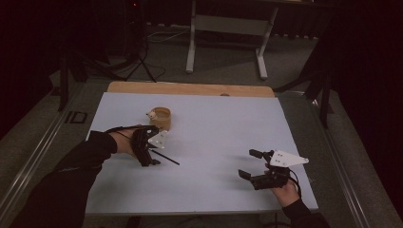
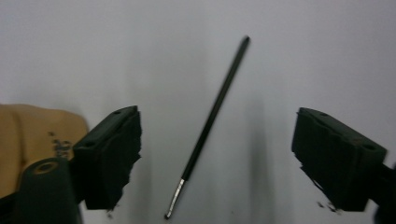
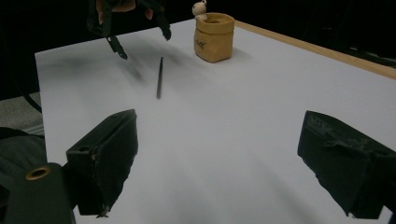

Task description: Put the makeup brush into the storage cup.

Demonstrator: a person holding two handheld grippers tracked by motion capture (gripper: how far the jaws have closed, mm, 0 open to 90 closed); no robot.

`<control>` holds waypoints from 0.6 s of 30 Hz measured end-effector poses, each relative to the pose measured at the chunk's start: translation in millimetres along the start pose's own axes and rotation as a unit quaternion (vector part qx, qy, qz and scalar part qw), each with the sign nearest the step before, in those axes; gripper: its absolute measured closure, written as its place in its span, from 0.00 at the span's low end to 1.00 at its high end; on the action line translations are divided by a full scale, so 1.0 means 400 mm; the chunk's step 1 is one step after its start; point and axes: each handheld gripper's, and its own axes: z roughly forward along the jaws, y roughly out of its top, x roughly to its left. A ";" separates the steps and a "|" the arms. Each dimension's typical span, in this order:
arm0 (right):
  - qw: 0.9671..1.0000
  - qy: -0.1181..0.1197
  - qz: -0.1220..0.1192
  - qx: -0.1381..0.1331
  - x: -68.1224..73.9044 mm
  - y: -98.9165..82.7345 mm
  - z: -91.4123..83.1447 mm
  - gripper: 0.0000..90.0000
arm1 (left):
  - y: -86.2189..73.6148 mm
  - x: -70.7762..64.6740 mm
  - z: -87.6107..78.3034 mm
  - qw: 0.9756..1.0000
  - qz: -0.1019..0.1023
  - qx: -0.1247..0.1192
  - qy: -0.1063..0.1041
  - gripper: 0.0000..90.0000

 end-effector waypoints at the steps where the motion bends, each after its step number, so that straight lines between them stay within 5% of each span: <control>1: 1.000 0.000 0.000 0.000 0.000 0.000 0.000 0.14 | -0.002 0.002 0.004 1.000 -0.003 0.004 -0.004 0.19; 18: 1.000 0.003 0.002 0.004 -0.001 -0.002 0.003 0.14 | -0.027 0.034 0.047 0.998 0.045 0.037 -0.019 0.60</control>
